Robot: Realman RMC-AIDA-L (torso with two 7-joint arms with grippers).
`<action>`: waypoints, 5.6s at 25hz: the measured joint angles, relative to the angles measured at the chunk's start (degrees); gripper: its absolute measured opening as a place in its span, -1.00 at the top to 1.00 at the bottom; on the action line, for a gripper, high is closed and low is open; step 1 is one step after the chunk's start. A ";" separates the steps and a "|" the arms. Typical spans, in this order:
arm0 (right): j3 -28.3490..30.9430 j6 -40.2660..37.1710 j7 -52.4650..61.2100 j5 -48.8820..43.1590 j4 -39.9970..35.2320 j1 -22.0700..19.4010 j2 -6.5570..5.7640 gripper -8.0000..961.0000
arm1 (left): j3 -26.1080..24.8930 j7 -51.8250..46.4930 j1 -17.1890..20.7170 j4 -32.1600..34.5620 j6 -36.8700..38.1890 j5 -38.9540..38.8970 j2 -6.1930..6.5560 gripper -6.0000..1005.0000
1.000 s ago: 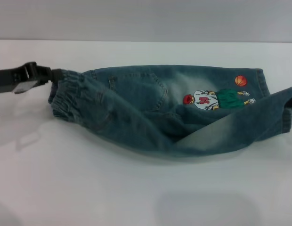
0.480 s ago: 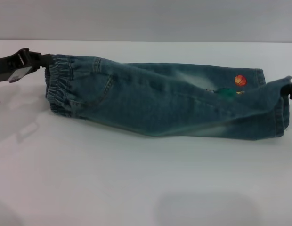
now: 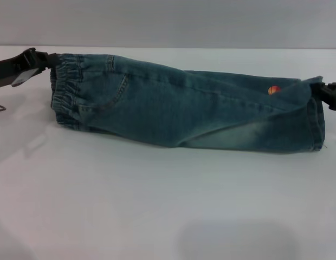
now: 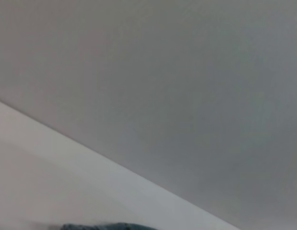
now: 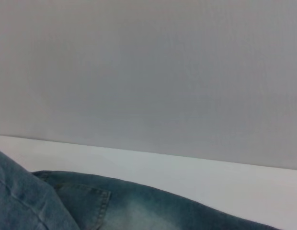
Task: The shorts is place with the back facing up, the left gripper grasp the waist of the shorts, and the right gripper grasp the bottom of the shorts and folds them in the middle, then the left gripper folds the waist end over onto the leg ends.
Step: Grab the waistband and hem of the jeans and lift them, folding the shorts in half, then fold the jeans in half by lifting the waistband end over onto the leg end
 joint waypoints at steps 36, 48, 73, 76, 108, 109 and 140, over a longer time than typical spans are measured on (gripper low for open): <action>-0.71 8.11 0.15 -0.28 0.87 1.19 -0.19 0.95 | 0.22 3.22 -1.77 -1.21 -7.18 -3.54 -0.15 0.93; -0.77 10.67 -0.42 -0.05 0.46 4.13 -0.07 0.95 | 1.45 3.75 -2.11 -2.30 -7.51 -3.49 -0.33 0.94; -5.52 25.11 -0.56 0.00 0.79 5.72 2.76 0.61 | 11.93 6.10 -2.66 -3.41 -12.13 -3.06 -0.15 0.77; -5.96 25.89 -0.57 -0.04 0.54 5.56 3.36 0.44 | 11.95 6.54 -2.68 -3.63 -12.49 -3.28 -0.19 0.60; -5.82 21.33 -11.23 28.51 -3.14 -2.33 5.79 -0.36 | 11.86 26.76 0.40 -8.35 -11.21 -17.31 -0.58 -0.68; -5.83 19.19 -11.71 29.95 -3.49 -2.96 5.77 -0.36 | 11.86 27.94 0.41 -8.71 -11.18 -18.10 -0.59 -0.68; -2.60 -8.16 -29.16 52.27 3.47 -12.77 5.98 -0.36 | 12.31 59.58 3.06 -18.39 -18.04 -28.74 -0.68 -0.66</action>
